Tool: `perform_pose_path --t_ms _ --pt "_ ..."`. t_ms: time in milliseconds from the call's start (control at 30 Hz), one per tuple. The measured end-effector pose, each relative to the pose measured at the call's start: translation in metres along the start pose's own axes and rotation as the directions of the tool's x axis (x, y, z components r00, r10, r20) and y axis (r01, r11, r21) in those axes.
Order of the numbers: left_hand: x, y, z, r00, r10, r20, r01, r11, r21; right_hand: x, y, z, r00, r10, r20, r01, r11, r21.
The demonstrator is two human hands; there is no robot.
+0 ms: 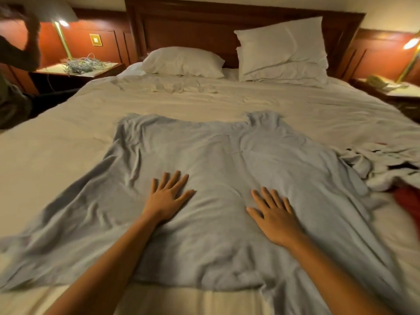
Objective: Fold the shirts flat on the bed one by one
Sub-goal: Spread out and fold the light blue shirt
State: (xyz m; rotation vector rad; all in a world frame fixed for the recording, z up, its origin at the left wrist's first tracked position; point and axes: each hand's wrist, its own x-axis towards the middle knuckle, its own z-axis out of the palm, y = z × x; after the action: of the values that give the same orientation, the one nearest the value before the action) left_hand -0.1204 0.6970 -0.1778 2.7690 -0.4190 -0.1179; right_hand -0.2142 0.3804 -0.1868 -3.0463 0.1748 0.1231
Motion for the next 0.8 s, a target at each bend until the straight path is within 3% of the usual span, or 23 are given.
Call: perform_pose_path --t_ms 167,433,600,800 --pt "-0.050 0.014 0.003 0.992 0.095 0.084 -0.084 0.988 -0.132 -0.069 0.016 0.002 1.000 -0.019 0.003 0.019 0.998 0.065" --pt "-0.120 0.020 -0.014 0.955 0.268 0.126 -0.186 0.875 -0.447 -0.160 0.014 -0.008 0.997 -0.072 -0.012 0.073 0.958 0.277" --pt "-0.137 0.018 -0.017 0.944 0.303 0.132 -0.226 0.883 -0.412 -0.174 0.008 -0.012 0.998 -0.056 0.006 0.051 0.940 0.338" --pt "-0.110 0.012 -0.005 0.956 0.258 0.136 -0.233 0.956 -0.180 -0.152 0.007 -0.006 0.998 -0.055 0.044 0.044 0.972 0.229"
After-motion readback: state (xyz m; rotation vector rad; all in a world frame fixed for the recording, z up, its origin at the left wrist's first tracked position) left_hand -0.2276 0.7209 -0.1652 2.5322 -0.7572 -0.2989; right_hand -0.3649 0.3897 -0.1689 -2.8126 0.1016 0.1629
